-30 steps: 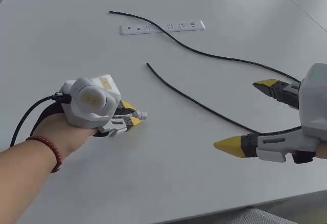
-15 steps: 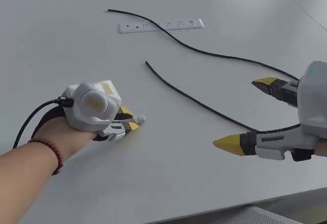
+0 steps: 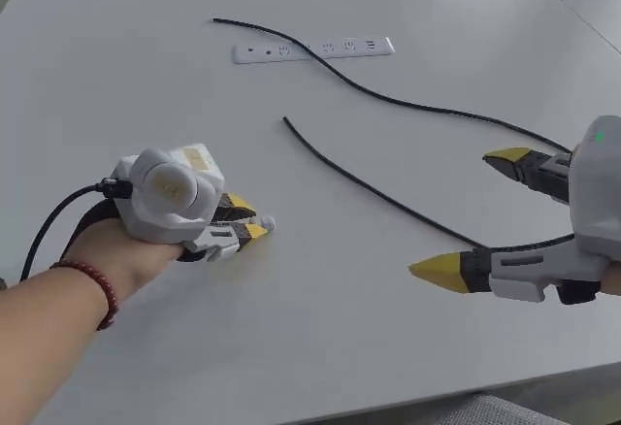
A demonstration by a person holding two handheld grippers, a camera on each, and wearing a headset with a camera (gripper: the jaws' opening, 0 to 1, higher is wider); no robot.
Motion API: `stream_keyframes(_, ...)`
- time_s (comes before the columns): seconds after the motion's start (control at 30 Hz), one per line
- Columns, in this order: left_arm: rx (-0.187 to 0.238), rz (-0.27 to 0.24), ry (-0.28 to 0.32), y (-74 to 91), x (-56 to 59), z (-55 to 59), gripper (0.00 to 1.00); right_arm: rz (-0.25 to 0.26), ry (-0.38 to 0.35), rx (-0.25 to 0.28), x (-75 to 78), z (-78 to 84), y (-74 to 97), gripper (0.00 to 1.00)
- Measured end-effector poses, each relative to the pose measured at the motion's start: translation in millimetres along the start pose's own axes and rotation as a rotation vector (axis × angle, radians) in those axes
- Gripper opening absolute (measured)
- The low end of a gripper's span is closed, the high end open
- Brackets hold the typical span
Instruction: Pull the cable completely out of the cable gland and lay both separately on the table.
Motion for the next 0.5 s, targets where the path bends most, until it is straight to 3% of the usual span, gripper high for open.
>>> stream_keyframes(0.1, -0.007, -0.004, 0.001, 1.9, -0.3, 0.0, 0.23, -0.004, 0.002, -0.003, -0.4, -0.2, -0.7, 0.93)
stream_keyframes(0.3, 0.037, -0.023, 0.011, 17.4, -0.7, -5.5, 0.24, 0.001, -0.003, -0.007, 3.7, 1.0, 1.0, 0.93)
stream_keyframes(0.5, 0.072, -0.078, 0.047, 37.9, -5.8, -10.4, 0.38, -0.003, -0.008, -0.003, 3.3, 1.5, -0.9, 0.93)
Point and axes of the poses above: the centre of the closed fingertips' face, and the gripper's own axes: y roughly backward along the fingers, x roughly to its right, z roughly out of its underside, the point moved 2 cm from there along y, roughly backward along the fingers, and after that the axes turned 12 degrees about -y, right-handed, at the moved point
